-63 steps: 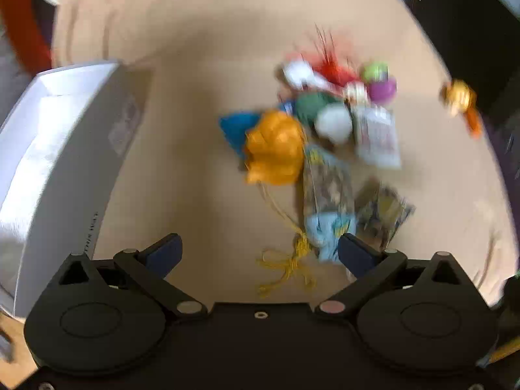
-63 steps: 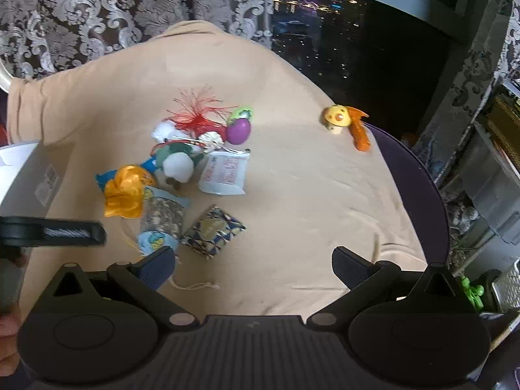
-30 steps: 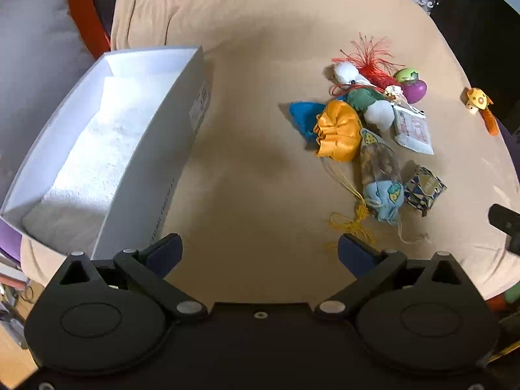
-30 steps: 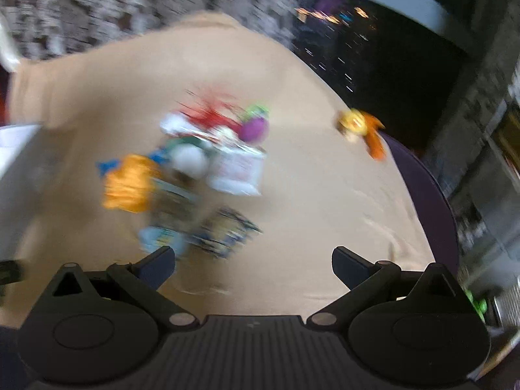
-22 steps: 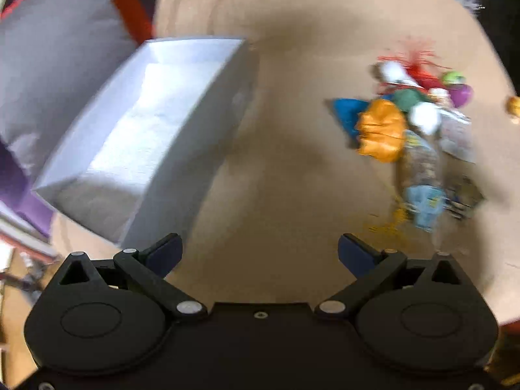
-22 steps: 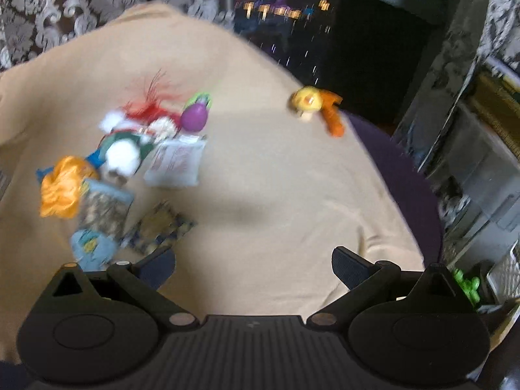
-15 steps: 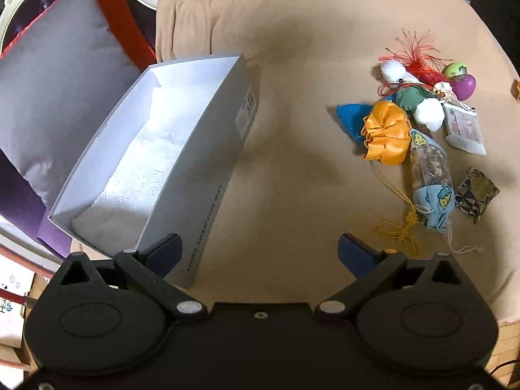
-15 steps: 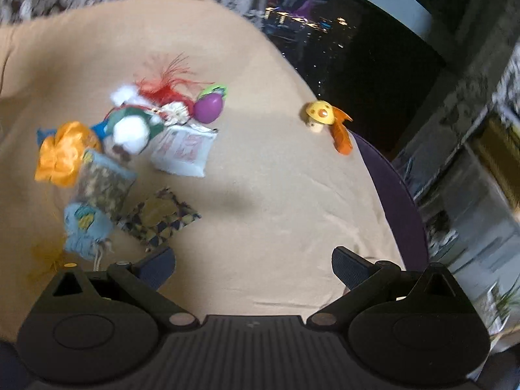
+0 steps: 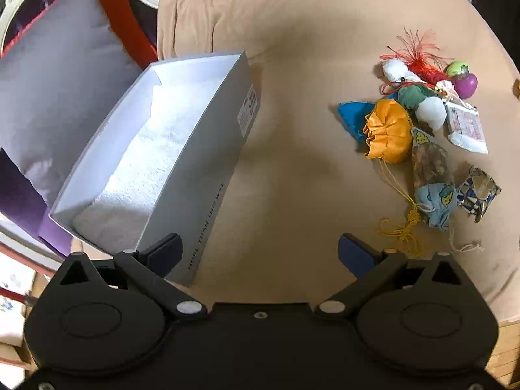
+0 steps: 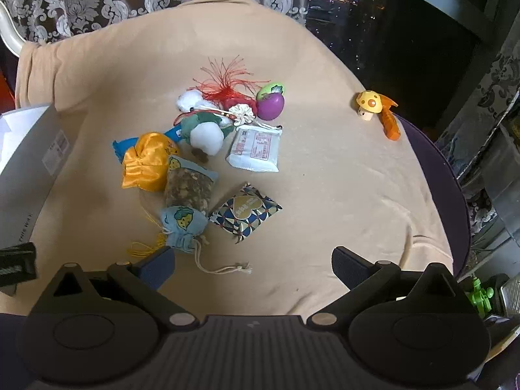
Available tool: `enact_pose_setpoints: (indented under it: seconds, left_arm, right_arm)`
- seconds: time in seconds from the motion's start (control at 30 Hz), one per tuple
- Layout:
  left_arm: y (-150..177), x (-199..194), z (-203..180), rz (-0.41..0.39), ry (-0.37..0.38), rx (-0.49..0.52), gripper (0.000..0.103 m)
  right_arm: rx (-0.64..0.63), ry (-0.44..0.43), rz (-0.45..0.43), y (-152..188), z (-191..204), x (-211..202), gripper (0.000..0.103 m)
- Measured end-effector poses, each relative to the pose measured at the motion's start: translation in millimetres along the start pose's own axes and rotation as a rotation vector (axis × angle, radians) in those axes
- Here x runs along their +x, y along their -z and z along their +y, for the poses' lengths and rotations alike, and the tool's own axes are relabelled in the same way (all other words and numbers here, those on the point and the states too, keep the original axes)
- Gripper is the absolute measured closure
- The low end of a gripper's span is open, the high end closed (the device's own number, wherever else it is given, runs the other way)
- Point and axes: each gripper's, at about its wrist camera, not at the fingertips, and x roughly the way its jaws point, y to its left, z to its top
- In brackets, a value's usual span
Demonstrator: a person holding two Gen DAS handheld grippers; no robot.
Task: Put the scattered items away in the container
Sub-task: 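Move both tools over the pile of items on the table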
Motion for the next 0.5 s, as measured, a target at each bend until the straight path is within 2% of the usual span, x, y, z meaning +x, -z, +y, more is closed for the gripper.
enact_pose_setpoints:
  seconds: [0.5]
  left_arm:
    - [0.2,-0.5,-12.3,0.009,-0.062,0.078,0.004]
  right_arm:
    - [-0.01,-0.038,-0.029,1.0,-0.7,-33.9,0.001]
